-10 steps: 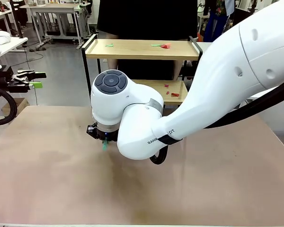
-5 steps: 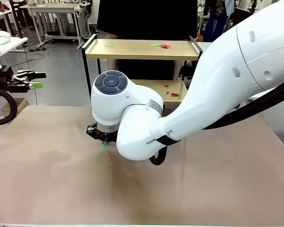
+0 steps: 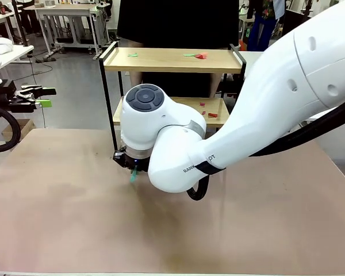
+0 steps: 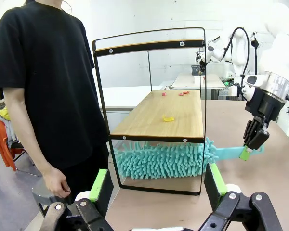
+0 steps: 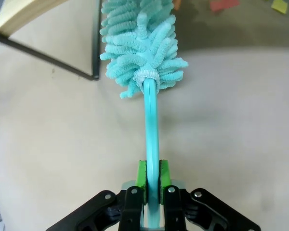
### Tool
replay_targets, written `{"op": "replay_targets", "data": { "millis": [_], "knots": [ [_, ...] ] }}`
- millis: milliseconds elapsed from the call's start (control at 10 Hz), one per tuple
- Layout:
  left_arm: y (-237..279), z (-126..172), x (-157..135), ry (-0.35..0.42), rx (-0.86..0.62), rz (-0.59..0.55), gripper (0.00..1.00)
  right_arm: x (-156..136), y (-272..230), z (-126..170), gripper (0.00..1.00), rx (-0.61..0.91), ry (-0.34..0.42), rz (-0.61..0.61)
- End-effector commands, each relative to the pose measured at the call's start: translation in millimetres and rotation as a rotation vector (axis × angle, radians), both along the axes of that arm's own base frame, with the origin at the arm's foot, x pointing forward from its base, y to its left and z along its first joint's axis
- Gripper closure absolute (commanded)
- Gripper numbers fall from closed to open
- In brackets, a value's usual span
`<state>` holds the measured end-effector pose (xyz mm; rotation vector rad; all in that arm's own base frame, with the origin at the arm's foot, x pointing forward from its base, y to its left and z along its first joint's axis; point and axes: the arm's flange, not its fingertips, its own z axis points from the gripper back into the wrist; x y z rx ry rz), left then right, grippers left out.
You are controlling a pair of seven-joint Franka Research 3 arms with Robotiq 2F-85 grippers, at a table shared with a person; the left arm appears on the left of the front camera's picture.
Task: Clean the shelf.
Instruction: Clean the specific section of the Shelf indicated by the human with the Duster.
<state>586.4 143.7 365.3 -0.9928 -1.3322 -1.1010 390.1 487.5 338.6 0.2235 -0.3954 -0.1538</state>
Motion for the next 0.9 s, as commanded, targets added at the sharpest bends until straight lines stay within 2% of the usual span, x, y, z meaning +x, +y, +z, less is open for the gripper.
{"op": "replay_targets", "data": {
  "millis": [0,400,800],
  "knots": [
    [-0.5,1.8,-1.6,-0.011,0.01,-0.005,0.0,0.8,-31.0,4.6,0.87,0.01,0.043,-0.002],
    [-0.5,1.8,-1.6,-0.011,0.01,-0.005,0.0,9.7,-93.6,8.2,0.87,0.026,0.082,-0.107],
    [-0.5,1.8,-1.6,-0.011,0.01,-0.005,0.0,6.9,-167.0,21.8,0.87,0.027,0.084,-0.212]
  ]
}}
